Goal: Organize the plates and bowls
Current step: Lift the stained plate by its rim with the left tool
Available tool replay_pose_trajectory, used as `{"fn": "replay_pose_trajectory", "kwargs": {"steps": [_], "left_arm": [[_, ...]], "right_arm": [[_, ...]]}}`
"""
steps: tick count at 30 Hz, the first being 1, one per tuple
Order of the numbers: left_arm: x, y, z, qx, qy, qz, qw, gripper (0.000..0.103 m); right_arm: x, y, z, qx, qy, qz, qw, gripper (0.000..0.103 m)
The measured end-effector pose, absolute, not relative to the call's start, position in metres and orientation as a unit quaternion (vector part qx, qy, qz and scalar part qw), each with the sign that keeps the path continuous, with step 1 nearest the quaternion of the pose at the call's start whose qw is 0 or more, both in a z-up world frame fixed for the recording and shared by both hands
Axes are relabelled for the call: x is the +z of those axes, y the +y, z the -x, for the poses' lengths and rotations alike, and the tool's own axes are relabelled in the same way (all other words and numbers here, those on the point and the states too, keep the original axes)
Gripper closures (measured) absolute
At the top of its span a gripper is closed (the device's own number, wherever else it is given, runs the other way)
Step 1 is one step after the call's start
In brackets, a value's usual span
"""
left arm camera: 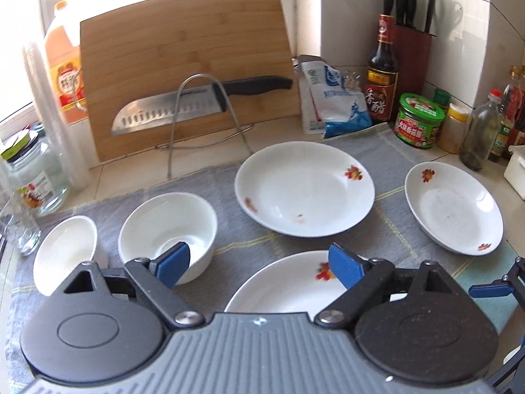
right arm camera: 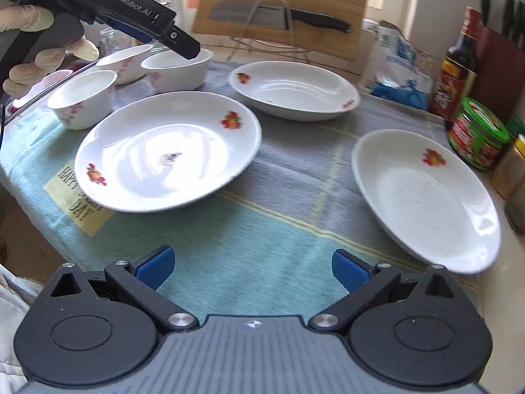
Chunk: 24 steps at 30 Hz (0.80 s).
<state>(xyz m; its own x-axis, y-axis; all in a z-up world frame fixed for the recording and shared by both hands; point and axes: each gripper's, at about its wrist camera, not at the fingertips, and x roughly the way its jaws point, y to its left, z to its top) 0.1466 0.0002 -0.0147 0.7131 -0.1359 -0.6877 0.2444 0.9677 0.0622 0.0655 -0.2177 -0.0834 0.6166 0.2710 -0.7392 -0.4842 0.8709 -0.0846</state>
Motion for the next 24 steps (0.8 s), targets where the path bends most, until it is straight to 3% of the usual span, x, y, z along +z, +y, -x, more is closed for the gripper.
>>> {"fn": "replay_pose_trajectory", "kwargs": {"steps": [8, 24], "left_arm": [[-0.022, 0.034, -0.13, -0.074, 0.376, -0.055, 0.922, 0.012], [-0.044, 0.024, -0.154, -0.128, 0.429, -0.075, 0.891, 0.012]], "right_arm": [[-0.096, -0.18, -0.064, 0.259, 0.38, 0.158, 0.874, 0.0], [-0.109, -0.169, -0.07, 0.308, 0.335, 0.148, 0.878, 0.0]]}}
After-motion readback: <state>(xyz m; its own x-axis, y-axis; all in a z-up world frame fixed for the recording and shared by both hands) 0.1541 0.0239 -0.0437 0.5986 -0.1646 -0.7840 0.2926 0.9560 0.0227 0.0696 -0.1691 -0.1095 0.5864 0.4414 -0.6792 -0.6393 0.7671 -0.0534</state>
